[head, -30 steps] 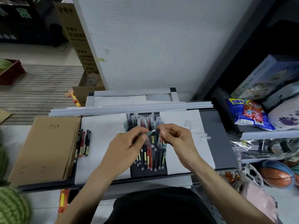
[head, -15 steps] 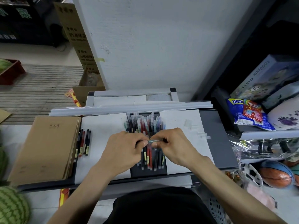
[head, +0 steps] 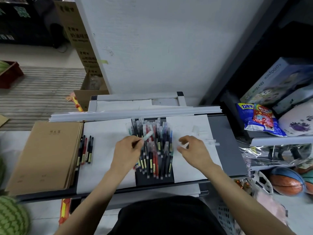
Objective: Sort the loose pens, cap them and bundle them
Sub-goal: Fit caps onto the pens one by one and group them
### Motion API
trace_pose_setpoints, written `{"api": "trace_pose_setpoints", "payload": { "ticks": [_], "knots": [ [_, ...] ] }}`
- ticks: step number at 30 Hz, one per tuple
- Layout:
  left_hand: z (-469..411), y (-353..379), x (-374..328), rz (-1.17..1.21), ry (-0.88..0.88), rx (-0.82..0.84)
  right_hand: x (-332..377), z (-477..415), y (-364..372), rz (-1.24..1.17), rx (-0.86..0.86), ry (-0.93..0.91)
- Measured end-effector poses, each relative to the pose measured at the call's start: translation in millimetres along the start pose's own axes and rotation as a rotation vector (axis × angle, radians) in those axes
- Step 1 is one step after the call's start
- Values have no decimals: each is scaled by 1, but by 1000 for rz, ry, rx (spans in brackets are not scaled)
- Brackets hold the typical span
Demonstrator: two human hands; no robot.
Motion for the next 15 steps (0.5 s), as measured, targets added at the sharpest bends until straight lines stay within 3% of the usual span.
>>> {"api": "trace_pose_setpoints", "payload": {
  "ticks": [2, 5, 9, 15],
  "knots": [
    [-8, 1, 23, 12, -141, -42, -28, -8, -18, 364, -96, 5],
    [-16, -4, 53, 36, -314, -97, -65, -15, -48, 605, -165, 121],
    [-19, -6, 78, -29, -425, -93, -96, -15, -68, 654, -175, 193],
    [-20, 6, 88, -39, -438, 2, -101, -18, -73, 543, -185, 137]
  ]
}}
Point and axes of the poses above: each hand's wrist, its own z-axis away from the middle knuckle, its own y-axis out of the palm, x = y × z, the point moved 5 cm from there along -z, towards the middle knuckle, and after that the axes turned 15 degrees about -z, right-handed, at the moved point
